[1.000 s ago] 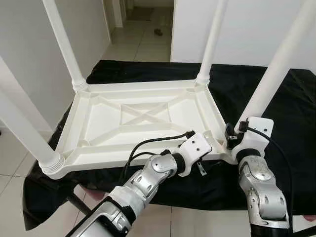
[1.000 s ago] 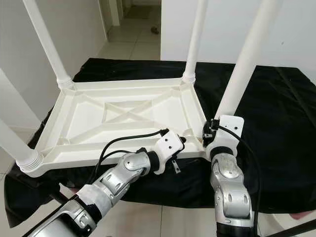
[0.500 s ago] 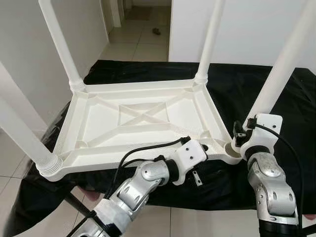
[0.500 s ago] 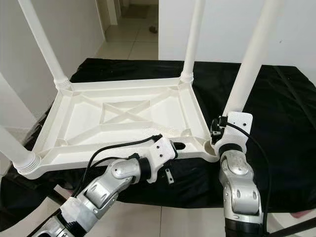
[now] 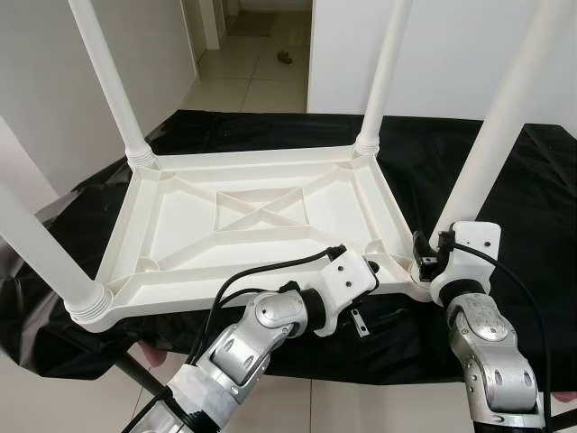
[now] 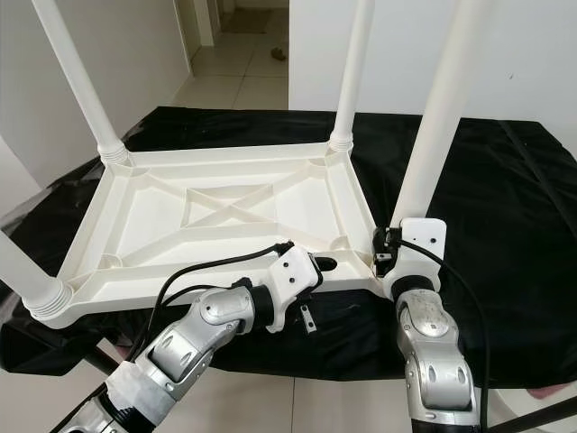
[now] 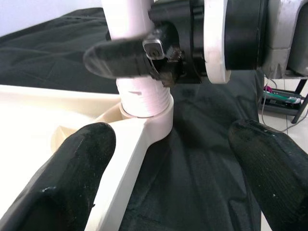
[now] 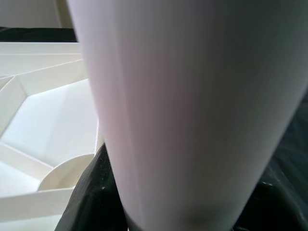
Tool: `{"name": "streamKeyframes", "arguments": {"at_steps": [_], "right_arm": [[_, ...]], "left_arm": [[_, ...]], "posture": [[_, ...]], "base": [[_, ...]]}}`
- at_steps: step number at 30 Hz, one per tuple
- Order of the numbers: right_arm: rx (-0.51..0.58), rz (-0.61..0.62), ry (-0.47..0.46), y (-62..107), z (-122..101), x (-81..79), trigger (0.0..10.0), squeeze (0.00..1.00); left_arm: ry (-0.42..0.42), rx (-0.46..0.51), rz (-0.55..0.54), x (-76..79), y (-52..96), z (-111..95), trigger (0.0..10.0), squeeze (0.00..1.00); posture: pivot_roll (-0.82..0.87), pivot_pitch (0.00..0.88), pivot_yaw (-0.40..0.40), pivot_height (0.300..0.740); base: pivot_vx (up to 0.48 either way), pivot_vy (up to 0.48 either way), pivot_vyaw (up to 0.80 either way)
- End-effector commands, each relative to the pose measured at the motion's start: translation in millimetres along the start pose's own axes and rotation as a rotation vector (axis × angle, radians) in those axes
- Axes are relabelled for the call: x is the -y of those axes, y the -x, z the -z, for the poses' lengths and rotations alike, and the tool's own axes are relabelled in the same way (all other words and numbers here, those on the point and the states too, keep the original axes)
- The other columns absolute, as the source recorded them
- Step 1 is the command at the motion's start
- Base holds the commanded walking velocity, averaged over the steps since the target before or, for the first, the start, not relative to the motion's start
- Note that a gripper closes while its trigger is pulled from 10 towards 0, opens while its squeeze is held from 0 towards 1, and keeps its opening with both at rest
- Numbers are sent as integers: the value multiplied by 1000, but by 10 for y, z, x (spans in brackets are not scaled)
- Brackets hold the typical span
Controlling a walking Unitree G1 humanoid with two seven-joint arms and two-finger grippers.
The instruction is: Building children table
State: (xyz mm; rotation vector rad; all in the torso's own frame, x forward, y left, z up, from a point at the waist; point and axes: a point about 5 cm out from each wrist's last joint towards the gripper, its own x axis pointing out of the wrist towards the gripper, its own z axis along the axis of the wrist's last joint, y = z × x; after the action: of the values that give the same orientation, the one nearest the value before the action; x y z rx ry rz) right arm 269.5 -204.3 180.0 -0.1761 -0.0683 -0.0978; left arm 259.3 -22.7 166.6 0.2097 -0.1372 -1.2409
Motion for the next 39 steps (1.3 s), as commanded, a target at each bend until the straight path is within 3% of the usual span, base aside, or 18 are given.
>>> {"name": "streamKeyframes", "arguments": {"at_steps": [1, 17, 39], "right_arm": [[-93, -1, 16, 30, 214, 41, 10000, 0], [-58, -30, 15, -42, 320, 160, 10000, 0], [-35, -96, 24, -46, 390, 110, 10000, 0]], "left_arm": [[8, -16, 1, -7, 32, 20, 10000, 0], [10, -12, -9, -37, 12, -24, 10000, 0], [9, -3, -22, -100, -29, -23, 10000, 0]], "posture": [[-46, 76, 36, 740], [-65, 53, 48, 740], [-83, 0, 59, 740]], "base": [[0, 0, 0], [0, 0, 0], [0, 0, 0]]}}
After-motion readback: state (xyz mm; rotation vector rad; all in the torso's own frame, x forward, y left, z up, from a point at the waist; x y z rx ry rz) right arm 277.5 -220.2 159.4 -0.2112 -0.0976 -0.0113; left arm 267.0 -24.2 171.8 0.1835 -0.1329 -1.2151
